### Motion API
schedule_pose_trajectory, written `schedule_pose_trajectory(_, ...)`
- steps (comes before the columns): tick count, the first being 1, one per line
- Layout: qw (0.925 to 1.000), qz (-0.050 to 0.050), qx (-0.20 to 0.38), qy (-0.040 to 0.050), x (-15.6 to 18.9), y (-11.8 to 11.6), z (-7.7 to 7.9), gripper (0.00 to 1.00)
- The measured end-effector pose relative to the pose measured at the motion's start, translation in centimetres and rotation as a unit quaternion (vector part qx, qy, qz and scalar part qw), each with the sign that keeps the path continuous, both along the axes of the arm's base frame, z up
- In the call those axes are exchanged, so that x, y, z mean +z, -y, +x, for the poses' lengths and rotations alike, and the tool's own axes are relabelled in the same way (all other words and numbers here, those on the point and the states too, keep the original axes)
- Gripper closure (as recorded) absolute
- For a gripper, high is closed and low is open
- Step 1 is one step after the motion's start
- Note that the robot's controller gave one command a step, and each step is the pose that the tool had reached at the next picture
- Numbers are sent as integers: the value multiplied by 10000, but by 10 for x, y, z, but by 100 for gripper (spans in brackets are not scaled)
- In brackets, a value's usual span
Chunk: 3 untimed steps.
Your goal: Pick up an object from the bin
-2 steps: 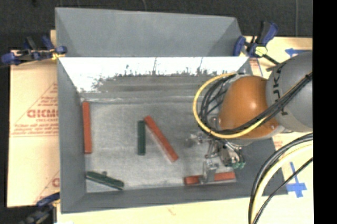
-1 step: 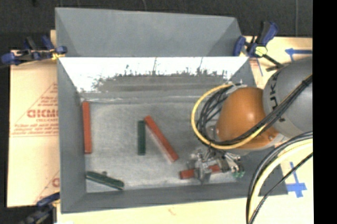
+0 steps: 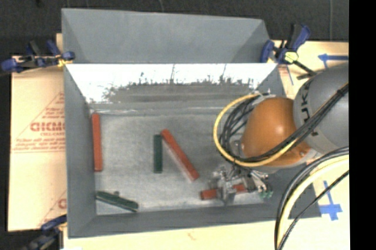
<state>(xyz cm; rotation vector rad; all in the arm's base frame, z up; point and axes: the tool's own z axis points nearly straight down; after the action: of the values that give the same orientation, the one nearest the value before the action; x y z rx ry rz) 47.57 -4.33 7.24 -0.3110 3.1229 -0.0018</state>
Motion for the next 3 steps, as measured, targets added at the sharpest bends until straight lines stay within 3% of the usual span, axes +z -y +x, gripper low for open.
schedule_pose_trajectory(1,10000,2,0,-8,4,0,-1,100)
schedule_pose_trajectory(2,9982,-3,604,13,43,-27,10,100)
schedule_pose_trajectory(3,9998,6,217,0,109,-27,34,0)
